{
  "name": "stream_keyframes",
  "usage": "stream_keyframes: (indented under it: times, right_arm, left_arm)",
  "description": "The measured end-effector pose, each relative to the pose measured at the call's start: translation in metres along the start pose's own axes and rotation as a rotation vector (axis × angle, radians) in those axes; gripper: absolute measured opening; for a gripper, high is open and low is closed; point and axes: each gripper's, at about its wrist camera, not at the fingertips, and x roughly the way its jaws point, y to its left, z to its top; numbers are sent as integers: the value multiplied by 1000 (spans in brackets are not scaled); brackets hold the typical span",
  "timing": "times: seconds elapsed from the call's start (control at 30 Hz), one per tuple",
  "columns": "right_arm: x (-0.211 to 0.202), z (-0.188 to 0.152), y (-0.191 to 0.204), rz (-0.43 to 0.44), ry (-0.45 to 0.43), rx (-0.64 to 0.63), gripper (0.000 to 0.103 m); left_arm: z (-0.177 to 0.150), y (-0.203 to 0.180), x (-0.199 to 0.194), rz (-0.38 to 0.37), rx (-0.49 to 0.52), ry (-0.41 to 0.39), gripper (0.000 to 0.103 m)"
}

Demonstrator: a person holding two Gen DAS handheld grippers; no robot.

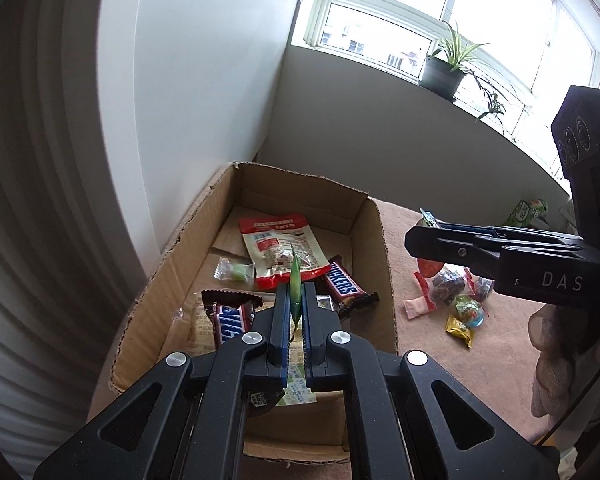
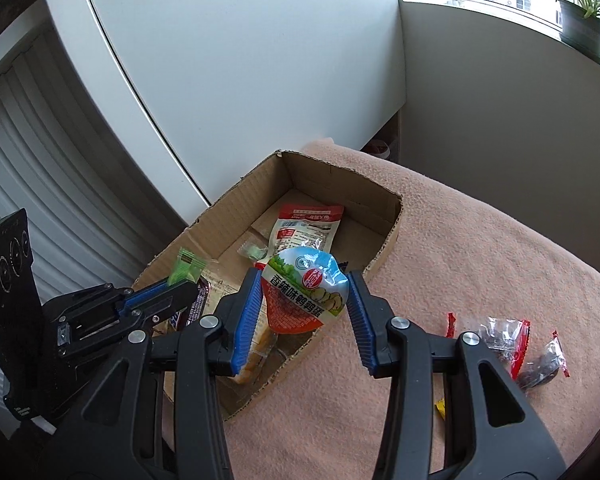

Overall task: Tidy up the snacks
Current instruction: 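Carry the green candy and jelly cup into the box with both tools and release, then withdraw both tools from the box back toward the remaining candies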

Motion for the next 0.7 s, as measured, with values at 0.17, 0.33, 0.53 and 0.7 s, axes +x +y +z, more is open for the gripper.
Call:
stream_keyframes:
  times: [0.17,0.33,0.53,0.7]
  right_arm:
    - [1,5,9,-10,-6,5,80]
    - [-21,3,7,-13,-43,36,86]
    - [-62,-18,-2,-41,-73,72,87]
    - [-104,-48,-18,-61,-118,120,96]
  left_arm:
    - [-1,1,0,-6,1,10,19]
    - [-4,5,-14,10,-3,-7,24]
    - [-9,5,-41,-6,-22,-24,25]
    - [-20,-5,-67,-24,-28,-40,29]
